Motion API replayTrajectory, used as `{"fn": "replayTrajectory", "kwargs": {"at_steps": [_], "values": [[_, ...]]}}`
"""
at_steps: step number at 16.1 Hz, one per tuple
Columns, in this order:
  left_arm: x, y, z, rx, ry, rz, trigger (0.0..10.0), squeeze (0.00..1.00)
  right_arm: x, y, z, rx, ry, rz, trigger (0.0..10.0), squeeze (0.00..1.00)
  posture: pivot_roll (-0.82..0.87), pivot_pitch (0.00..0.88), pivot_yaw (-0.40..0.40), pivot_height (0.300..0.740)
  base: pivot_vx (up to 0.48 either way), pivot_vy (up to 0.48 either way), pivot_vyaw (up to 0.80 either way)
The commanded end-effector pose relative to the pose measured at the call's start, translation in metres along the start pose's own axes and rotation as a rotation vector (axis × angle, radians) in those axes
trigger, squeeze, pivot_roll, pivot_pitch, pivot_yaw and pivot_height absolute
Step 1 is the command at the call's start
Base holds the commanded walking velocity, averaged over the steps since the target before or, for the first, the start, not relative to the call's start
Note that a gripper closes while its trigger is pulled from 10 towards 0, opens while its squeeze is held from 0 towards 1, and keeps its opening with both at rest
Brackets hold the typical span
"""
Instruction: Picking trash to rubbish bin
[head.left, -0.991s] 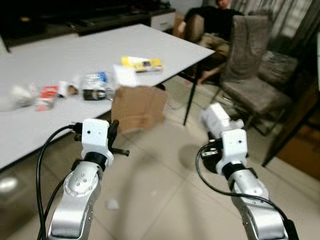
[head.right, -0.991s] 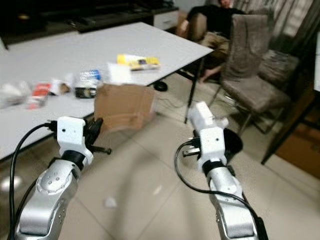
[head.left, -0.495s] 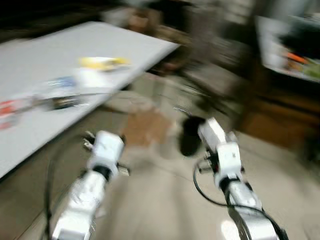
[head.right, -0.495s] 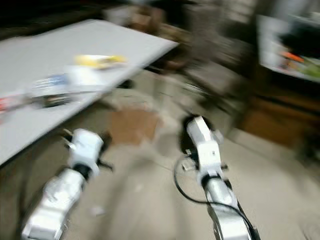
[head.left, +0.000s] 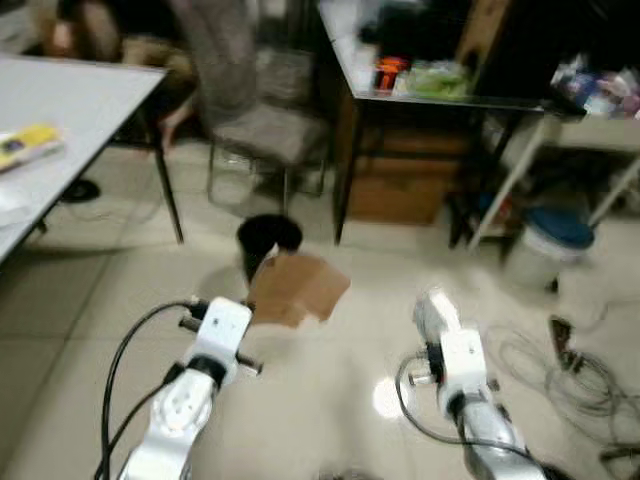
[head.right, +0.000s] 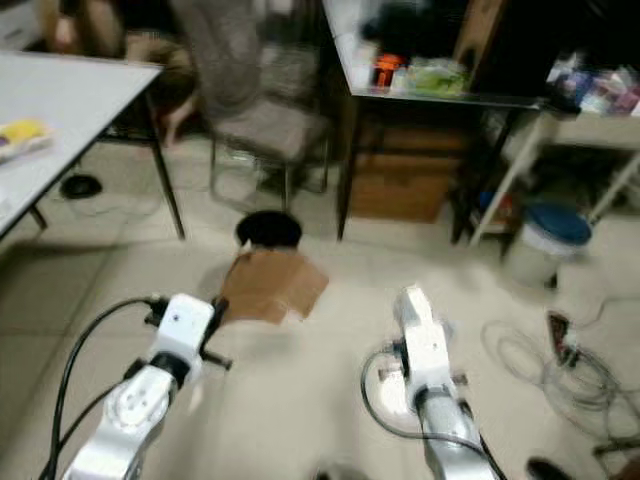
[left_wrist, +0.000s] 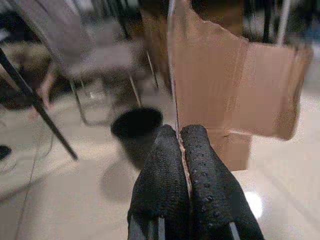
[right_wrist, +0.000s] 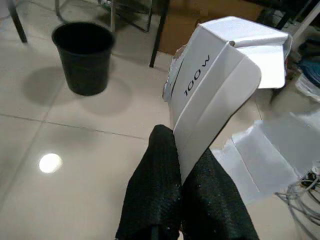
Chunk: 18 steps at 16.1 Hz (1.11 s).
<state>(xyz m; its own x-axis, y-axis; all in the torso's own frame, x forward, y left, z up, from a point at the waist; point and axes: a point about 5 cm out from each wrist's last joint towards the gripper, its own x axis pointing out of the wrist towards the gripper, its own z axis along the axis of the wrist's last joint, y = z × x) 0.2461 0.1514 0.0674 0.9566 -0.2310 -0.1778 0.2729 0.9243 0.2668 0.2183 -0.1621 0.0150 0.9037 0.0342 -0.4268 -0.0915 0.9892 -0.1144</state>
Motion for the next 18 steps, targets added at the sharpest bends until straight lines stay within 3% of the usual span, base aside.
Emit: {"fn": "replayTrajectory", "kwargs": {"at_steps": [1,16,18], "values": [[0.000,-0.003,-0.002,-0.007,0.003,-0.009,10.0,0.00,0.005,-0.003,0.011,-0.006,-0.049,-0.011,10.0,0.00,-0.03,0.000,-0.064,0.740,0.247,0.000,-0.80],[0.005,0.000,-0.006,-0.023,-0.001,0.032,10.0,0.00,0.010,0.003,0.017,-0.023,-0.082,0.050,10.0,0.00,-0.03,0.000,-0.061,0.740,0.310,0.000,-0.05],[0.006,0.001,-0.006,-0.028,-0.001,0.038,10.0,0.00,0.011,0.007,0.018,-0.080,-0.086,0.092,10.0,0.00,-0.03,0.000,-0.062,0.740,0.330,0.000,0.34]]}}
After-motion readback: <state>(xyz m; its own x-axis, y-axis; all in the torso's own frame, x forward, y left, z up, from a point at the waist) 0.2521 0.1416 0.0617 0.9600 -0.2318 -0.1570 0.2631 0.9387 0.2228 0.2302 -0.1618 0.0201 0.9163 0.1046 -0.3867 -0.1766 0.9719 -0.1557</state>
